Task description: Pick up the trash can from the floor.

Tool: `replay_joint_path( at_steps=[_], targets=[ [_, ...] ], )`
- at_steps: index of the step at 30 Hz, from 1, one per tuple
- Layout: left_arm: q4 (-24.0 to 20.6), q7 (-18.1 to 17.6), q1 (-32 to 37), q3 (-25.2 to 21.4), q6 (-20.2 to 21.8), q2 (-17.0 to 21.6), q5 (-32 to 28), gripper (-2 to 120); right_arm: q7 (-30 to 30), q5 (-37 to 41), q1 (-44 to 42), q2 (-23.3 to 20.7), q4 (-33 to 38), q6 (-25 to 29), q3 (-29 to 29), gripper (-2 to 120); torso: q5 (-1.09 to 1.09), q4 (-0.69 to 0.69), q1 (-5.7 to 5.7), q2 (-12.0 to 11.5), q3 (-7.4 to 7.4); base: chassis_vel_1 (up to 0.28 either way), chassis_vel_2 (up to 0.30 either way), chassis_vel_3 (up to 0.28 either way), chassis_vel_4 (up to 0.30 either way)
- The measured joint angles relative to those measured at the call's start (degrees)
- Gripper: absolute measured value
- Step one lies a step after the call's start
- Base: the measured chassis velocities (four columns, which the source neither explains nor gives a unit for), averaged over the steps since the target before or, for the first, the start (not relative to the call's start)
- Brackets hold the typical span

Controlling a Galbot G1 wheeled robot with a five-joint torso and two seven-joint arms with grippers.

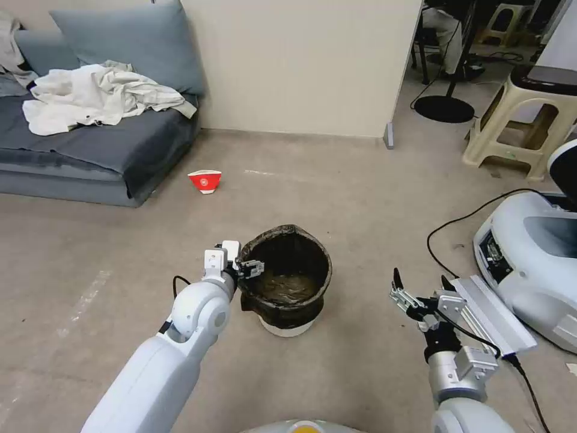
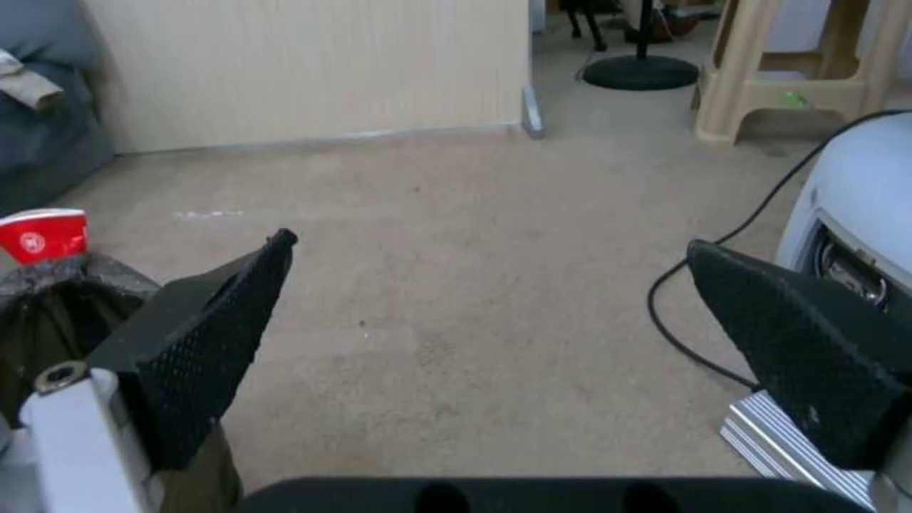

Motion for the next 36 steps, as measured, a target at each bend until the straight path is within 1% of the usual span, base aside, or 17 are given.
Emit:
replay_joint_path(
  at_steps=[8,11,13,15,17,18,19,21,22,25,26,28,29,31,32,35,36],
  targets=[
    [2.1,-0.8,-1.1,0.7,-0.4,-0.8,-2.1,100,0.0,-0.1,-0.1,0.4,0.2,0.2,-0.1,100,0.0,0.0,0.0,0.0,0.0,0.0,0.0,0.0,0.0],
    [2.5,-1.4,-1.3,0.8,-0.5,-1.0,-2.7,95,0.0,-0.2,-0.1,0.5,0.3,0.3,-0.2,100,0.0,0.0,-0.01,0.0,0.0,0.0,0.0,0.0,0.0],
    [2.8,-1.5,-1.3,1.0,-0.6,-1.0,-2.7,85,0.0,-0.2,-0.1,0.5,0.3,0.3,-0.2,100,0.0,0.0,0.0,0.0,0.0,0.0,0.0,0.0,0.0],
    [2.8,-1.6,-1.3,1.0,-0.6,-1.0,-2.7,85,0.0,-0.2,-0.1,0.5,0.4,0.3,-0.2,100,0.0,0.0,-0.01,0.0,0.0,0.0,0.0,0.0,0.0],
    [3.4,-1.7,-1.3,1.1,-0.7,-1.0,-2.7,70,0.0,-0.2,-0.1,0.5,0.5,0.3,-0.2,100,0.0,0.0,0.0,0.0,0.0,0.0,0.0,0.0,0.0],
    [3.4,-1.7,-1.3,1.1,-0.7,-1.0,-2.7,70,0.0,-0.2,-0.1,0.5,0.5,0.3,-0.2,100,0.0,0.0,0.0,0.0,0.0,0.0,0.0,0.0,0.0],
    [3.7,-1.8,-1.3,1.2,-1.0,-1.0,-2.7,63,0.0,-0.2,-0.1,0.5,0.5,0.4,-0.2,100,0.0,0.0,0.0,0.0,0.0,0.0,0.0,0.0,0.0],
    [4.0,-1.8,-1.3,1.2,-1.3,-1.0,-2.7,55,0.0,-0.2,-0.1,0.6,0.5,0.4,-0.2,100,0.0,0.0,-0.01,0.0,-0.01,0.0,0.0,0.0,0.0],
    [4.0,-1.8,-1.3,1.2,-1.3,-1.0,-2.7,55,0.0,-0.2,-0.1,0.6,0.5,0.4,-0.2,100,0.0,0.0,-0.01,0.0,-0.01,0.0,0.0,0.0,0.0],
    [4.6,-1.8,-1.3,1.1,-1.7,-1.1,-2.7,40,0.0,-0.2,0.1,0.8,0.5,0.5,-0.2,100,0.0,0.0,-0.01,0.0,-0.01,0.0,0.0,0.0,0.0],
    [4.6,-1.8,-1.3,1.1,-1.7,-1.1,-2.7,40,0.0,-0.2,0.1,0.8,0.5,0.5,-0.2,100,0.0,0.0,-0.01,0.0,-0.01,0.0,0.0,0.0,0.0],
    [5.1,-1.8,-1.5,1.1,-1.8,-1.2,-2.7,28,0.0,-0.2,0.1,0.8,0.5,0.5,-0.2,100,0.0,0.0,0.0,0.0,-0.01,0.0,0.0,0.0,0.0],
    [5.1,-1.8,-1.5,1.1,-1.8,-1.2,-2.7,28,0.0,-0.2,0.1,0.8,0.5,0.5,-0.2,100,0.0,0.0,0.0,0.0,-0.01,0.0,0.0,0.0,0.0],
    [5.2,-1.8,-1.7,1.0,-1.9,-1.4,-2.9,19,0.0,-0.2,0.1,0.7,0.5,0.5,-0.1,100,0.0,0.0,0.0,0.0,0.0,0.0,0.0,0.0,0.0],
    [5.2,-1.8,-1.7,1.0,-1.9,-1.4,-2.9,19,0.0,-0.2,0.1,0.7,0.5,0.5,-0.1,100,0.0,0.0,0.0,0.0,0.0,0.0,0.0,0.0,0.0],
    [5.3,-1.7,-1.8,0.8,-1.9,-1.7,-3.2,8,0.0,-0.2,0.1,0.7,0.5,0.5,0.0,100,0.0,-0.01,0.0,0.0,0.0,0.0,0.0,0.0,0.0],
    [5.3,-1.7,-1.8,0.8,-1.9,-1.7,-3.2,8,0.0,-0.2,0.1,0.7,0.5,0.5,0.0,100,0.0,-0.01,0.0,0.0,0.0,0.0,0.0,0.0,0.0]
  ],
)
